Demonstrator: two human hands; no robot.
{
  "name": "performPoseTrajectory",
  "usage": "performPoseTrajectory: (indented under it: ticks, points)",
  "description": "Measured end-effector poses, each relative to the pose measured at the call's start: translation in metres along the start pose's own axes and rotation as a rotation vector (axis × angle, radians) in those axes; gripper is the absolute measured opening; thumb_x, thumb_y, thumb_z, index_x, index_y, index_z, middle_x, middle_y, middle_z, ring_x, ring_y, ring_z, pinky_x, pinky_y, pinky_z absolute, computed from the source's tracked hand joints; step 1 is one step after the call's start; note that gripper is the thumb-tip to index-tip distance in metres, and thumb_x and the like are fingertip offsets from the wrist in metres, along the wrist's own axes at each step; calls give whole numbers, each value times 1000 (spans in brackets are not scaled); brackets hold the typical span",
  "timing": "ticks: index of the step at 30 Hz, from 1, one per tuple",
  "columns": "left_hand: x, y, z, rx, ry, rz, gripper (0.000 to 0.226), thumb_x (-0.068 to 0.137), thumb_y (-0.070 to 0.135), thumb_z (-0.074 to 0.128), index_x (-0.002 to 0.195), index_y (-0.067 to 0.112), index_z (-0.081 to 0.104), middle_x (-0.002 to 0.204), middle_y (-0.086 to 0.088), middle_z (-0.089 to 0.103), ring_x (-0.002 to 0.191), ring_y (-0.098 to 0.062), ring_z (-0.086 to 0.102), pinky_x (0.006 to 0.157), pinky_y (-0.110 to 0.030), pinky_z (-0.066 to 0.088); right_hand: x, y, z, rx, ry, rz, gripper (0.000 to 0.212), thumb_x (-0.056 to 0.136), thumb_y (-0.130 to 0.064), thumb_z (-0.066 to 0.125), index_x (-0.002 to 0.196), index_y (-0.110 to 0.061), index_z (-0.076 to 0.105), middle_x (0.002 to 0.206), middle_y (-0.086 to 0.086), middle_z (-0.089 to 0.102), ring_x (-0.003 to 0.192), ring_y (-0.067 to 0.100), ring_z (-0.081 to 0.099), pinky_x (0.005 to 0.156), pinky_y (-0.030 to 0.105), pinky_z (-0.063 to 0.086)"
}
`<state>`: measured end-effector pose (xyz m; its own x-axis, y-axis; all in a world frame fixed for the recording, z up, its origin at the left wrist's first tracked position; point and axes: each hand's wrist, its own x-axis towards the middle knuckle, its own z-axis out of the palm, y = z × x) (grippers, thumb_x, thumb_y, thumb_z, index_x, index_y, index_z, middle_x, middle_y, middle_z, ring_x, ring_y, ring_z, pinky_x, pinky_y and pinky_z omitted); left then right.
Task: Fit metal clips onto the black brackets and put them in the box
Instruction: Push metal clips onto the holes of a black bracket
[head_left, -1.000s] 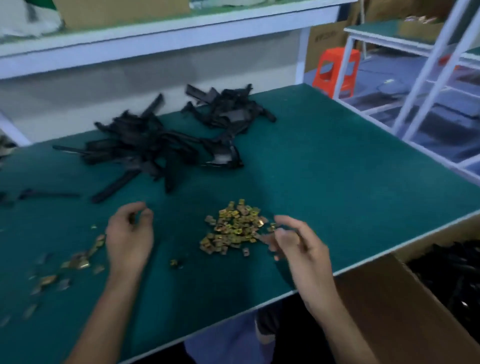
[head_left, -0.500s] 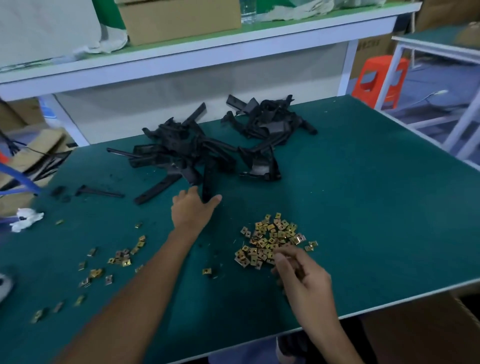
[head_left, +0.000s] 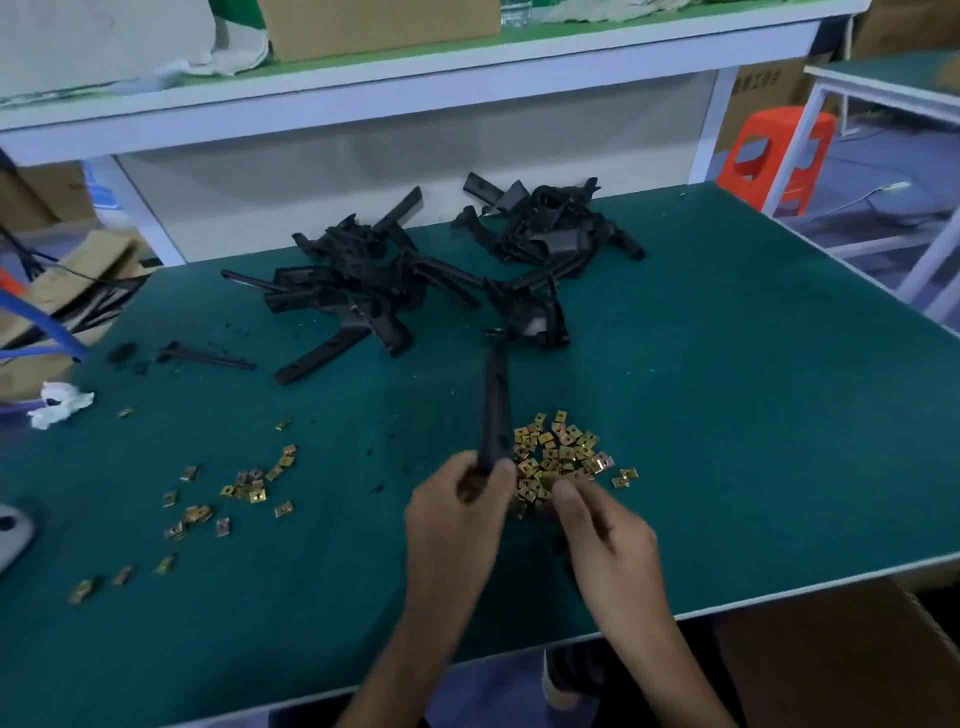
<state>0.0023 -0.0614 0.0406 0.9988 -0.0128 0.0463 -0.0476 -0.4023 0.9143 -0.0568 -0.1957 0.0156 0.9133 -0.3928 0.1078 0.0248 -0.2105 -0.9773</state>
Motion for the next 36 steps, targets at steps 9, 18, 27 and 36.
performPoseTrajectory:
  ticks: [9, 18, 27, 36]
  points:
    - [-48, -22, -18, 372, -120, 245, 20, 96, 39, 63, 112, 29, 72, 107, 13, 68, 99, -7, 56, 86, -18, 39, 0, -1, -7, 376, 22, 64, 9, 94, -35, 66, 103, -37, 63, 83, 15, 75, 73, 24, 73, 59, 25, 56]
    - [-3, -55, -67, 502, 0, 153, 9, 94, 15, 69, 101, 15, 73, 98, -2, 63, 95, -24, 56, 80, -29, 41, 5, 4, -12, 490, 33, 92, 21, 90, -17, 72, 108, -26, 78, 97, 11, 77, 71, 21, 69, 57, 24, 54]
    - [-8, -36, -65, 94, 26, 0, 9, 97, 23, 63, 99, 31, 67, 85, 24, 67, 80, 3, 62, 67, -8, 44, 11, 0, -21, 783, 137, 231, 18, 88, -28, 69, 71, -22, 71, 73, 1, 63, 68, 10, 62, 66, 21, 54]
    - [-39, -4, -32, -323, -224, -145, 23, 100, 9, 55, 96, 25, 71, 73, 14, 60, 68, -4, 54, 64, -14, 48, 16, -2, -24, 947, 194, 299, 8, 81, -13, 71, 75, -18, 74, 76, 5, 71, 69, 17, 71, 65, 24, 59]
